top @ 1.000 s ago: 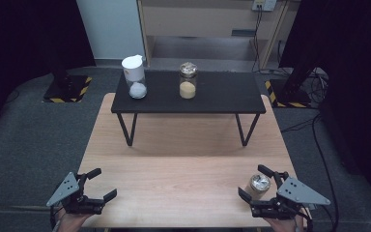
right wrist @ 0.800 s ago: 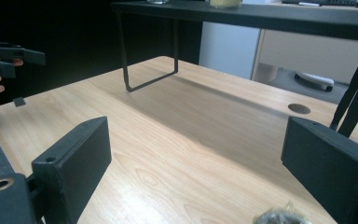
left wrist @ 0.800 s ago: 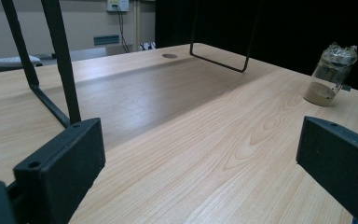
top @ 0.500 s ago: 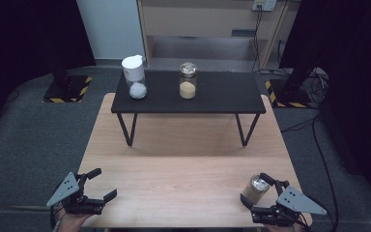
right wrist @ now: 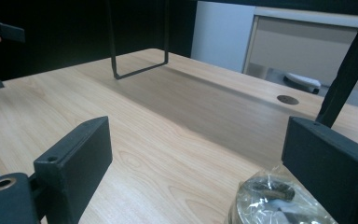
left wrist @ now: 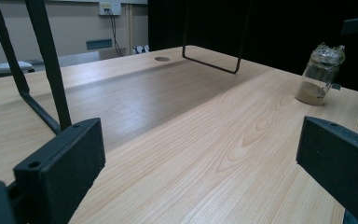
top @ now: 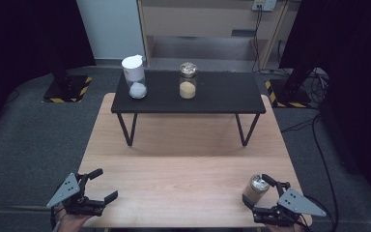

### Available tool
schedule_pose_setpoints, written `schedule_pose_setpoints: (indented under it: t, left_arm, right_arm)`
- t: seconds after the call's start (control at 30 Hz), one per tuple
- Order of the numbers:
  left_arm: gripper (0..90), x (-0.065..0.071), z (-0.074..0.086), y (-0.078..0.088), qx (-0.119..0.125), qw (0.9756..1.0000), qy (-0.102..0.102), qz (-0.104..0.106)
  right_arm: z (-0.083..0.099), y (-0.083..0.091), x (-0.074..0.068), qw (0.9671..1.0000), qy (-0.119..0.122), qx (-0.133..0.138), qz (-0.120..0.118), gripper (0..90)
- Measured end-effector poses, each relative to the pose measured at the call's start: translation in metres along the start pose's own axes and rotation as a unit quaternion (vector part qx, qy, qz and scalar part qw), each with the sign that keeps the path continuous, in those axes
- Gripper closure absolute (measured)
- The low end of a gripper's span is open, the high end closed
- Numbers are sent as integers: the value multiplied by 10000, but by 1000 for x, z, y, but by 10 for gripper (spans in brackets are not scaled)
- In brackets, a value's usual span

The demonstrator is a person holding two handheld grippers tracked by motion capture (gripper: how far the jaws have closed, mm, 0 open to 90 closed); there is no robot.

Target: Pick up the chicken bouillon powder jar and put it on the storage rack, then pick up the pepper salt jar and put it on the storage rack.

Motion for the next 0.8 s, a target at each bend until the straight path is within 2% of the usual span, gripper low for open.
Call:
schedule_pose_setpoints:
  t: [0.8]
  left_arm:
    - [1, 0, 0, 0, 25, 10000, -24, 17]
  right_arm:
    - [2, -1, -1, 10000, 69, -55, 37, 85]
Point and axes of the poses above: each handheld gripper's, and its own axes: y roughly backward along the jaws, z roughly out of its underside, x roughly to its right, the point moved 6 cm from there along -y, roughly forward along the jaws, and after that the axes turned 12 degrees about z, right-handed, at the moved point
